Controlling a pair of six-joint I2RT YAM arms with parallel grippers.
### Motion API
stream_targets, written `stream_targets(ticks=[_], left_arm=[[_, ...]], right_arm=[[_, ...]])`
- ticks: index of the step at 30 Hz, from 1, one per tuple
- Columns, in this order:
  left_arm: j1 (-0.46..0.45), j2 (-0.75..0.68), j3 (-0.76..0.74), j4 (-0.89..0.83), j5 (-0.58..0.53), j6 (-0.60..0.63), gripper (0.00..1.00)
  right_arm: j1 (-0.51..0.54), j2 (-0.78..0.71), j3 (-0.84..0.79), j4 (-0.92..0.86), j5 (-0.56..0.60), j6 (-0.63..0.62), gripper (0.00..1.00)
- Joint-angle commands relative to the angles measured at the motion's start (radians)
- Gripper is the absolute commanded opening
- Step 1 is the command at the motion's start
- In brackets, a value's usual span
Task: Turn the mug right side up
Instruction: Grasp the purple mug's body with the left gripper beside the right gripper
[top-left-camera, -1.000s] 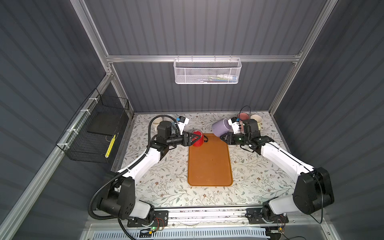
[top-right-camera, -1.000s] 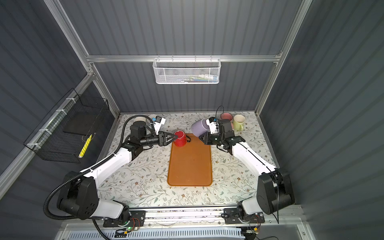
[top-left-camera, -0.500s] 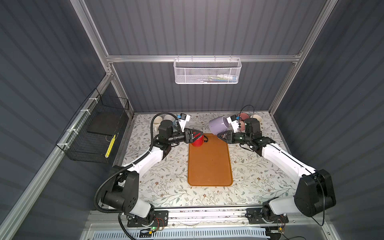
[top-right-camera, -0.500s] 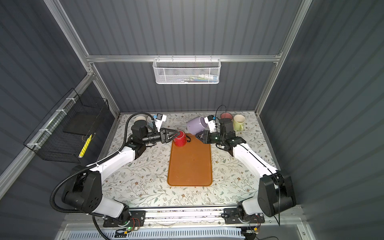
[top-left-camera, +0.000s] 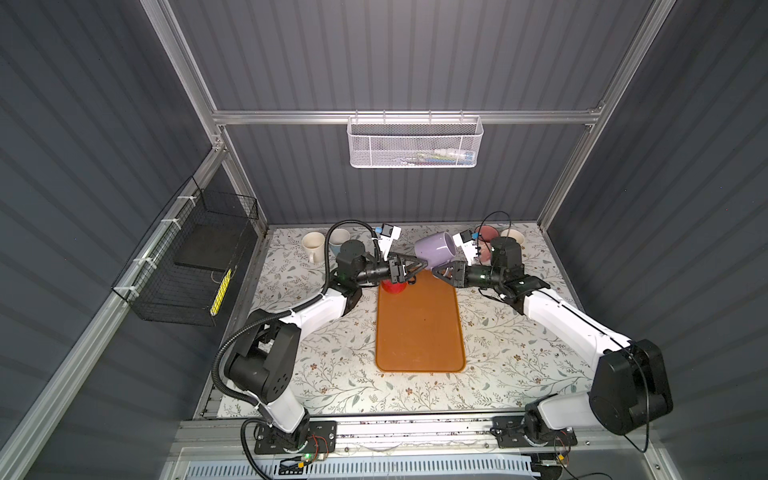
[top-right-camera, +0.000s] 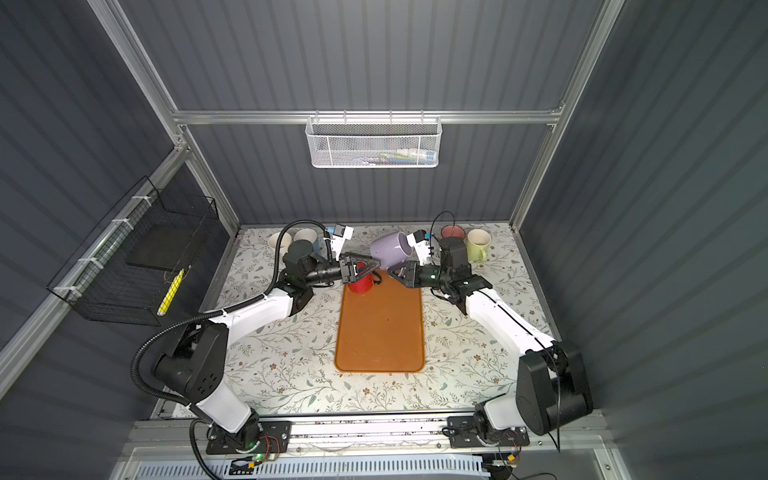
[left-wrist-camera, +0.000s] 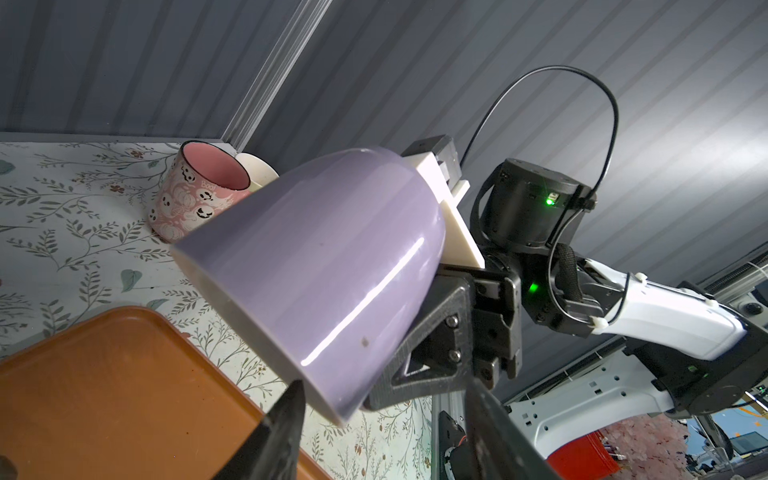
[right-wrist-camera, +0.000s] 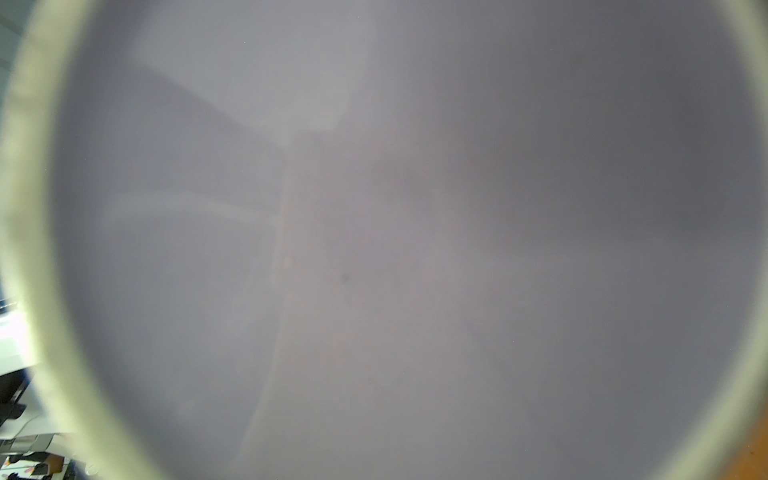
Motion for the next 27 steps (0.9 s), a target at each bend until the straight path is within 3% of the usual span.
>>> stream_targets(ticks=[1, 27], left_arm=[[-0.006, 0.013, 0.045, 0.059, 0.015, -0.024, 0.61], [-0.014, 0.039, 0.084, 0.16, 0.01, -0.075, 0.56]], right_arm=[[-0.003, -0.041, -0.002, 0.095, -0.053, -0.013, 0.0], [0.032, 0.01, 0.017, 0.174, -0.108, 0.021, 0.0]])
